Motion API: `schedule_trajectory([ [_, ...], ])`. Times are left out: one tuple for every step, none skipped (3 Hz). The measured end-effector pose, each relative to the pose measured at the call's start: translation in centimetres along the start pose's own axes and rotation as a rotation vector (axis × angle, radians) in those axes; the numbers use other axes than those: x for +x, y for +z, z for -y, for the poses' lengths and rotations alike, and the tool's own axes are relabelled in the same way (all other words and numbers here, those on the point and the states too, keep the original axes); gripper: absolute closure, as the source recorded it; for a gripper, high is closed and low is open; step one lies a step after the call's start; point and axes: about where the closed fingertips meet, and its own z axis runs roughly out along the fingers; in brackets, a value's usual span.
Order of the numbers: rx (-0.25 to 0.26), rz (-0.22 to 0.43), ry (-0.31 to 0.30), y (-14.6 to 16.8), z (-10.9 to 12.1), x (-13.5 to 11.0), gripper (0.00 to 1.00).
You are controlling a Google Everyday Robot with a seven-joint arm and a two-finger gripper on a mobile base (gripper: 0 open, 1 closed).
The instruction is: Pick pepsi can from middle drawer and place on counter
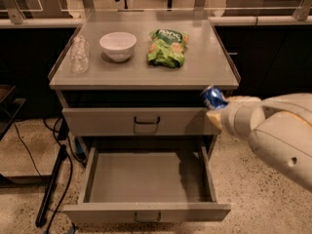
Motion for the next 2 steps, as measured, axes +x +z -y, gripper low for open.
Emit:
schedule_trajectory([
  [0.079, 0.075, -0.007, -2.24, 2.88, -2.42, 1.0],
  [0.071, 0.064, -0.014, -1.72, 2.31, -1.96, 1.0],
])
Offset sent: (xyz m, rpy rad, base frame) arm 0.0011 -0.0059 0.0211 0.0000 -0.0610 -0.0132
